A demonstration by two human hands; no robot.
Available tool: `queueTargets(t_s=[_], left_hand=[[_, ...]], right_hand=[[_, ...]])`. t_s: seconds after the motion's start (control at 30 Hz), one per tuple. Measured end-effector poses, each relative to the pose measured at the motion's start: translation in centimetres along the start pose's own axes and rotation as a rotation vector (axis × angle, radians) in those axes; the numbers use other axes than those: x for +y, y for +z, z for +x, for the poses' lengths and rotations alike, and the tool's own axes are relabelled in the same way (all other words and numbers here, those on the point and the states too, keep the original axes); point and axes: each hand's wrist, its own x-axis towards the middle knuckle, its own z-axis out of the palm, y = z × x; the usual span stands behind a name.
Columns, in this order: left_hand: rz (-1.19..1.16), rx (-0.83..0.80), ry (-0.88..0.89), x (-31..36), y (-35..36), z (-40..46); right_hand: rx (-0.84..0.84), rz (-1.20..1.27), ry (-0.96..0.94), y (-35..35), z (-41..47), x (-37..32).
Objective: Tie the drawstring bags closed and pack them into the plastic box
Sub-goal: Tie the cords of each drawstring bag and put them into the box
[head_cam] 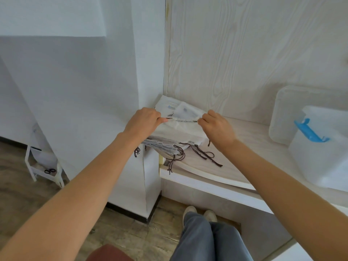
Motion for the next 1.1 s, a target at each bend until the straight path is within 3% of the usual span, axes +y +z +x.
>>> queueTargets(t_s=[0.37, 0.57, 0.73, 0.8, 0.9, 1.1], left_hand=[[-0.021, 0.0, -0.326, 1.3, 0.2, 0.1], [-0.086, 0.012, -0.359, 1.1, 0.3, -0.4], [-0.752, -0.098, -0.39, 1.3, 0.2, -1.7], [-1.019, -0.168, -0.463, 1.9, -0.2, -2.0], [-1.238, -0.238, -0.538, 2.3, -0.6, -2.0], [-1.673, -0.284, -0.493, 2.9, -0.5, -1.8]], right_hand=[[-0.125, 0.093, 0.364, 0.7, -1.0, -1.4], [-0.119, 0.121, 0.476, 0.3, -1.4, -1.5], [-0.285, 0.598, 0.953, 0.6, -2.2, -1.9], [-0.25, 0.661, 0.988, -0.3, -1.9, -2.0], [-0.249, 0.799, 1.043, -1.3, -1.5, -2.2], [-0.196, 1.578, 1.22, -3.0, -1.3, -3.2]])
